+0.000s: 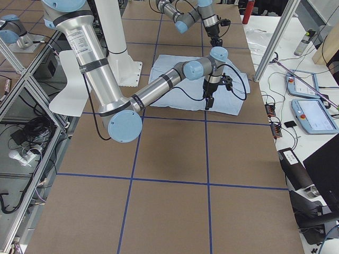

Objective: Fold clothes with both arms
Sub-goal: 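Carry the cuff across the shirt toward the collar with the left gripper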

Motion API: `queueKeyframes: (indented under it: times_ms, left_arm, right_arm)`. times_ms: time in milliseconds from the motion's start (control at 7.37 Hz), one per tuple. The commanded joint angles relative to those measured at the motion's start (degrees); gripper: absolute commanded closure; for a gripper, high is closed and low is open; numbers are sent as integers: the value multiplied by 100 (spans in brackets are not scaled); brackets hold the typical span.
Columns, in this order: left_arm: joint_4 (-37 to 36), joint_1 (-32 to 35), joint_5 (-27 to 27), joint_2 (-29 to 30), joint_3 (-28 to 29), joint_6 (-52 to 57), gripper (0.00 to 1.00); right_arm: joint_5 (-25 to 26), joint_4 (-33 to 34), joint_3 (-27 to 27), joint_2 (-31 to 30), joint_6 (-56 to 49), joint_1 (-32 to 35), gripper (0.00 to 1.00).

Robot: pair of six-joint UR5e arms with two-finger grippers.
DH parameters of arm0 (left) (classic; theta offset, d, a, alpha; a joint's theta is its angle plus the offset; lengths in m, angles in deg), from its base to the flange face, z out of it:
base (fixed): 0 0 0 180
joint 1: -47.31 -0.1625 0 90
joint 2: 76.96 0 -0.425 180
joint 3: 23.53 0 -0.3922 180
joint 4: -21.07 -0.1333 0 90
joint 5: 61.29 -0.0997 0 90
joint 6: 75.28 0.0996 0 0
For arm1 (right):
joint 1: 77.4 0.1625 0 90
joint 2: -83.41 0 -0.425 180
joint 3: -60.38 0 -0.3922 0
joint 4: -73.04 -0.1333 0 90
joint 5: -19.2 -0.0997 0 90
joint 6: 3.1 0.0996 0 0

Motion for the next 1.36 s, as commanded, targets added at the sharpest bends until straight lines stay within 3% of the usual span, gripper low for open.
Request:
queueKeyframes:
  times_ms: [0,542,1221]
  left_arm:
    - [38,-289,-29,70,64,-195,100]
    - [48,-789,-397,44,266,-161,100]
    - [898,-1037,-697,124,1003,-161,100]
  right_arm:
    - [7,-5,9,-38,-9,1,0]
    - [16,-5,35,-100,-18,1,0]
    - [16,-5,44,-126,-9,1,0]
